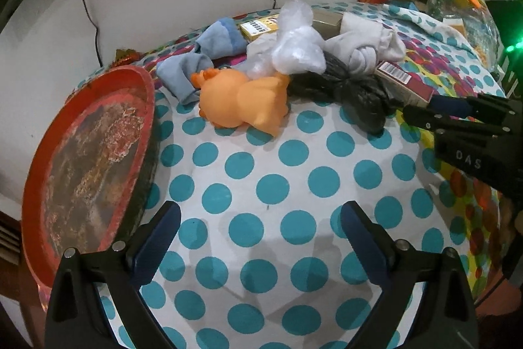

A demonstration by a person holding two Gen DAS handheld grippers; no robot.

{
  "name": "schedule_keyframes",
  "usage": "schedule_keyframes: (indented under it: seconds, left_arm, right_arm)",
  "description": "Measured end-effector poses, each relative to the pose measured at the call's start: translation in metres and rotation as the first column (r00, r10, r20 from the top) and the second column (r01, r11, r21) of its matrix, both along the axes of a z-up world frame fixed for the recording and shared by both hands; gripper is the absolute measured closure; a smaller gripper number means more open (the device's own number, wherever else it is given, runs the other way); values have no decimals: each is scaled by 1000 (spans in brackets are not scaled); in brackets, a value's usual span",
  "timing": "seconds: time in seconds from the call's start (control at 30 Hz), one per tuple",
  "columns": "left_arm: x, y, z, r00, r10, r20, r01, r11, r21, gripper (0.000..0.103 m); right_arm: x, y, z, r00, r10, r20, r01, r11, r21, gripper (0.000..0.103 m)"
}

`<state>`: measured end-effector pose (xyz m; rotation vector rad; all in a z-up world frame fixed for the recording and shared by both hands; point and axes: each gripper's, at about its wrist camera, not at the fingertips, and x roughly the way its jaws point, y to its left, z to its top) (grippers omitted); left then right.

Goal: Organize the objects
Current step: 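Grasp the clear plastic bag bundle with the left gripper while the right gripper grasps the red barcode box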

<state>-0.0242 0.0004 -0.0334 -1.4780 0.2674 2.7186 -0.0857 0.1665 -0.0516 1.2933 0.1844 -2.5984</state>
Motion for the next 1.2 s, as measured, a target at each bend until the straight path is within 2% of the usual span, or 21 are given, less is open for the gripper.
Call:
schedule_keyframes:
  seconds: [0.13,0.4,0.47,0.63,0.87,1.03,1.13,1.2]
  left_arm:
    - [-3,-9,0,1000,28,9,-28,999,47,5]
    - [-13,-15,11,999,33,-13,-32,997,71,5]
    - [-18,-14,16,999,35,-23,-33,997,76,5]
    - [-32,-7,27,999,16,-35,-12,995,98,5]
    - [-62,18,40,994,-59,-90,62,997,38,5]
    - [-86,23,47,990,-78,-114,78,997,-1,5]
    - [-100,22,42,994,-72,-87,72,997,-5,7]
    - [-106,23,37,995,-83,-64,83,997,0,13]
  right_arm:
    - [-7,-3,0,1000,30,-7,-30,1000,5,64]
    - [-18,-16,1,997,78,-20,-77,997,17,64]
    - [-20,-15,3,997,75,-23,-75,997,17,73]
    - [-21,-6,4,998,60,-29,-60,998,7,73]
    - [-20,15,4,999,20,-32,-20,1000,-11,73]
    - [-21,16,4,999,18,-32,-18,1000,-7,73]
    - [-20,15,4,999,18,-32,-18,1000,-10,73]
    - [-20,15,4,999,18,-32,-18,1000,-7,73]
